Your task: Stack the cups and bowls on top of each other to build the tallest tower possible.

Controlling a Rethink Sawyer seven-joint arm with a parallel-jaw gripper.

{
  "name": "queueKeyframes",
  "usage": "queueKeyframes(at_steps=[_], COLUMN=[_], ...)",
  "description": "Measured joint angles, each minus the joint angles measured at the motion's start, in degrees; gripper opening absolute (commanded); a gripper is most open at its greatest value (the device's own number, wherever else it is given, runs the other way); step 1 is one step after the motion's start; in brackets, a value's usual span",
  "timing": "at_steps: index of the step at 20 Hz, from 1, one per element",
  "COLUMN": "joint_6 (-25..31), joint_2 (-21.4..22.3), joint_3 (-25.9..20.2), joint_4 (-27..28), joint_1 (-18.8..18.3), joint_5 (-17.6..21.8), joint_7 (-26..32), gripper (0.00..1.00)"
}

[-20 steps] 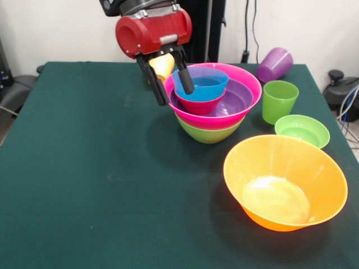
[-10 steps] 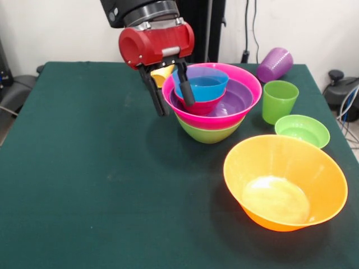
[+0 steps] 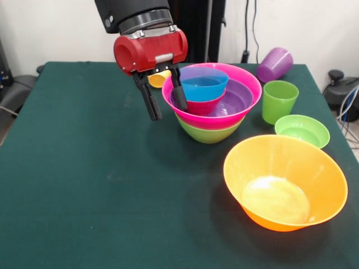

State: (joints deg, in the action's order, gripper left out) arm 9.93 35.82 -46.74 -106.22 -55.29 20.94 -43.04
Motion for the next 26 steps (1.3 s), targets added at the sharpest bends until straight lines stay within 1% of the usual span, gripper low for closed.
queueKeyframes(at_steps=[5,11,19,25,26], joint_6=[0.0,0.0,0.0,0.0,0.2], joint_2=[-0.2,-0.2,-0.2,-0.2,-0.2], joint_3=[0.0,-0.3,-0.5,-2.0,-2.8], joint_4=[-0.1,-0.7,-0.7,-0.7,-0.7], joint_1=[-0.2,-1.6,-2.3,-3.7,-4.6], joint_5=[0.0,0.0,-0.1,-0.6,-1.3], joint_7=[0.0,0.0,0.0,0.0,0.0], gripper=[1.00,1.00,1.00,1.00,1.00])
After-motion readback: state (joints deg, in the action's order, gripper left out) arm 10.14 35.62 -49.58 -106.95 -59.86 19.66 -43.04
